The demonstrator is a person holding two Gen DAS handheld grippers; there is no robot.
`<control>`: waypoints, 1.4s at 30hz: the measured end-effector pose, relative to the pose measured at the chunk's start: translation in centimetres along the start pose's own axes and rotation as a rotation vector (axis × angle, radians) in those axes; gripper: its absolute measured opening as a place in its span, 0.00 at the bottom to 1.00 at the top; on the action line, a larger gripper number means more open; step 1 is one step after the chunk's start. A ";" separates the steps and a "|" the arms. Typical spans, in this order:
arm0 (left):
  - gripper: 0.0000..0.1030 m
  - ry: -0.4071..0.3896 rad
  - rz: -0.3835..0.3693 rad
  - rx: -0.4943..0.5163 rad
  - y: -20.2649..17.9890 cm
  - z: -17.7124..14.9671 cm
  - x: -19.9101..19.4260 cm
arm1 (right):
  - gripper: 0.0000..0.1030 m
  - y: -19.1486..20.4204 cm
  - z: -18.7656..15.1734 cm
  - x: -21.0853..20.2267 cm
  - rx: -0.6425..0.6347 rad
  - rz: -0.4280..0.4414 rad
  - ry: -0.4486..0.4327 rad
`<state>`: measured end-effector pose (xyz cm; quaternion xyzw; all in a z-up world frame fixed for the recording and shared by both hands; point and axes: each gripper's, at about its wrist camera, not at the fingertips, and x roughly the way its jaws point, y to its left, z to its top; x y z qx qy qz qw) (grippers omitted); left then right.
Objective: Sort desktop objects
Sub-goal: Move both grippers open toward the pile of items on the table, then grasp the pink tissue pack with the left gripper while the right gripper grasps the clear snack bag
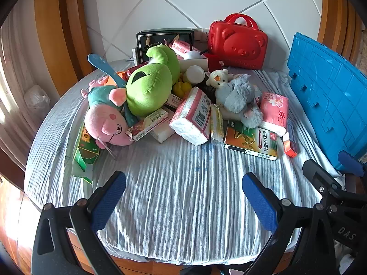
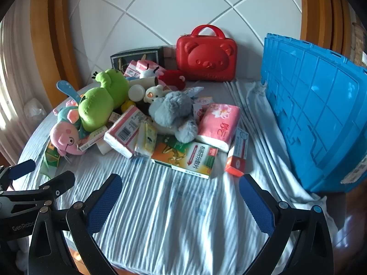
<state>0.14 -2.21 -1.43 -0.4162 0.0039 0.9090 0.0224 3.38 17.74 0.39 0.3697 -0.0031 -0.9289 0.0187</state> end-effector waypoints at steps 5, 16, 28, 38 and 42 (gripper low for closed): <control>0.99 0.003 -0.003 0.000 0.0 0.0 0.1 | 1.00 0.1 0.0 0.1 -0.001 -0.003 0.002; 0.99 0.012 -0.021 0.006 -0.2 0.5 1.0 | 1.00 -0.2 0.2 0.8 0.008 -0.013 0.017; 0.99 0.074 -0.019 0.007 -0.7 1.4 3.9 | 1.00 -1.4 1.1 2.6 0.022 -0.021 0.042; 0.99 0.183 0.044 0.003 1.0 1.8 10.0 | 1.00 -5.6 1.5 6.9 0.088 -0.068 0.136; 0.99 0.181 0.074 -0.021 2.4 3.1 12.1 | 1.00 -7.4 1.7 8.7 0.106 -0.082 0.179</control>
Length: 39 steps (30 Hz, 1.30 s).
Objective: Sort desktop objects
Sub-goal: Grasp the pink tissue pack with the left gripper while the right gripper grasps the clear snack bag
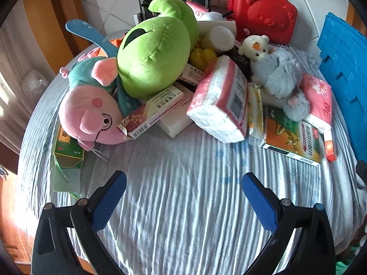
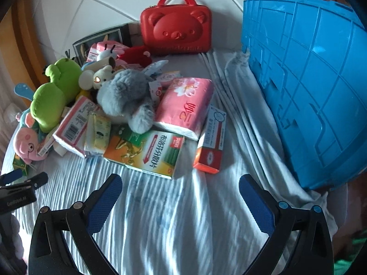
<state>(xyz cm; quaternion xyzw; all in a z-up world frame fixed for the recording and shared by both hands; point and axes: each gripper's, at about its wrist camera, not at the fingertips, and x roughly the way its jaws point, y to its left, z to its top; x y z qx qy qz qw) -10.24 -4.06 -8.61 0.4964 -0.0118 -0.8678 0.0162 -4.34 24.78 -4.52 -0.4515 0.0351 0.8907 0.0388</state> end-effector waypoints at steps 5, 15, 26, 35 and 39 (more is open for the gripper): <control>0.99 -0.008 0.008 -0.034 0.6 2.9 2.1 | 1.00 -1.4 0.9 1.8 0.011 -0.012 0.033; 1.00 0.041 -0.064 0.051 -2.6 7.8 8.1 | 1.00 -2.2 2.6 5.4 0.019 0.000 0.102; 0.66 0.062 -0.094 0.143 -4.2 6.4 8.6 | 1.00 -3.5 2.9 9.1 0.063 0.000 0.210; 0.66 -0.001 -0.022 0.064 -0.4 2.9 4.7 | 0.98 2.8 4.6 9.0 -0.038 0.215 0.233; 0.66 0.010 -0.029 0.023 0.5 2.5 4.9 | 0.73 7.6 5.5 10.1 -0.139 0.277 0.232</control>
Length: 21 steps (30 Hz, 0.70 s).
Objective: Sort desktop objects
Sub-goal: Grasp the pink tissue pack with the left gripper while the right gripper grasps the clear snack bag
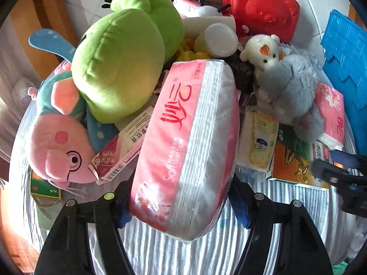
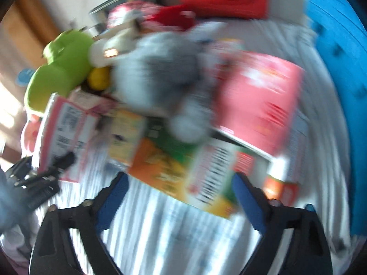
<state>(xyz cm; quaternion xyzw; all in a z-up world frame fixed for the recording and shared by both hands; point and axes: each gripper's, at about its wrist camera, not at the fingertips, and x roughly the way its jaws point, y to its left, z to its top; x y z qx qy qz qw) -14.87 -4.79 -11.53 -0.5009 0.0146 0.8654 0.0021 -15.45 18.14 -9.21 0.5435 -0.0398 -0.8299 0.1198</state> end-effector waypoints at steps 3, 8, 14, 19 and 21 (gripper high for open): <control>0.66 -0.055 0.057 0.005 0.5 0.5 -0.6 | 0.70 2.1 1.5 2.2 -0.030 0.039 0.025; 0.64 -0.061 0.051 -0.008 0.7 1.0 0.0 | 0.70 4.2 3.4 5.2 -0.064 0.056 0.054; 0.63 -0.056 0.051 -0.010 -1.6 2.1 -0.9 | 0.34 6.4 4.5 6.2 -0.160 0.014 0.034; 0.59 -0.072 0.027 -0.009 -1.9 1.6 -2.6 | 0.22 6.5 4.1 5.0 -0.156 0.068 0.036; 0.58 -0.085 0.021 -0.006 -2.1 1.6 -3.3 | 0.20 6.4 3.7 3.6 -0.152 0.090 0.017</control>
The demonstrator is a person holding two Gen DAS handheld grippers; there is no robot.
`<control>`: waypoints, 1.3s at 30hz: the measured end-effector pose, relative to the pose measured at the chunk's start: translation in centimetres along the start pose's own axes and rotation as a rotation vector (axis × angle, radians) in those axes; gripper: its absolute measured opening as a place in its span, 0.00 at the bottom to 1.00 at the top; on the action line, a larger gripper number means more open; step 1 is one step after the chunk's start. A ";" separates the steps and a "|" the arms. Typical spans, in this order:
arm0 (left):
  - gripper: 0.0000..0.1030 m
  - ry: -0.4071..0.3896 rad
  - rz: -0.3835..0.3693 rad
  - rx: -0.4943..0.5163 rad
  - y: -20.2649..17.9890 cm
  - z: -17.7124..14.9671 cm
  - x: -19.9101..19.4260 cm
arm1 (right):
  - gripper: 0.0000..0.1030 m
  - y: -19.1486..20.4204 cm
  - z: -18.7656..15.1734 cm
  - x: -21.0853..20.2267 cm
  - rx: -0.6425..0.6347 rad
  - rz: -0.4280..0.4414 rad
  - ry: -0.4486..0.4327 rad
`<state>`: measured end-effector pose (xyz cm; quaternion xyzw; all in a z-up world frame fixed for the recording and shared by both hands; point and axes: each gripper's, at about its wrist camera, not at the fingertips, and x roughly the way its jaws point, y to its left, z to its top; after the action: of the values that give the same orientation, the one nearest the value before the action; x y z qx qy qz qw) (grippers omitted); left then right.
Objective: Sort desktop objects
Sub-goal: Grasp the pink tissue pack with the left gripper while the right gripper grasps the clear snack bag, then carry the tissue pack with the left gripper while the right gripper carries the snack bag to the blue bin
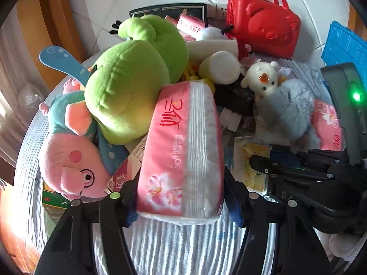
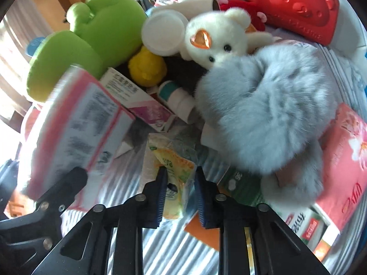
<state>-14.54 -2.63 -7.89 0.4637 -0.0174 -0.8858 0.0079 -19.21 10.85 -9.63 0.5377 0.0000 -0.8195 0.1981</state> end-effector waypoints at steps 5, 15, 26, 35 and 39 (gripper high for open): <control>0.56 -0.029 -0.036 -0.024 0.8 -0.6 -2.7 | 0.19 0.3 -1.2 -4.6 -0.003 0.018 -0.072; 0.56 -0.191 -0.123 0.058 -1.7 0.6 -10.3 | 0.20 0.1 -3.5 -14.9 -0.002 -0.086 -0.301; 0.56 -0.431 -0.281 0.219 -13.7 4.3 -21.2 | 0.20 -6.9 -6.4 -32.5 0.082 -0.290 -0.605; 0.56 -0.499 -0.434 0.330 -31.0 8.3 -28.0 | 0.20 -19.6 -9.8 -43.2 0.153 -0.510 -0.671; 0.56 -0.431 -0.462 0.379 -39.0 9.4 -28.3 | 0.20 -26.5 -11.6 -45.0 0.194 -0.576 -0.621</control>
<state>-6.05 37.39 19.25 0.2512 -0.0775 -0.9226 -0.2822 -2.10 52.32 19.53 0.2600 0.0136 -0.9604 -0.0994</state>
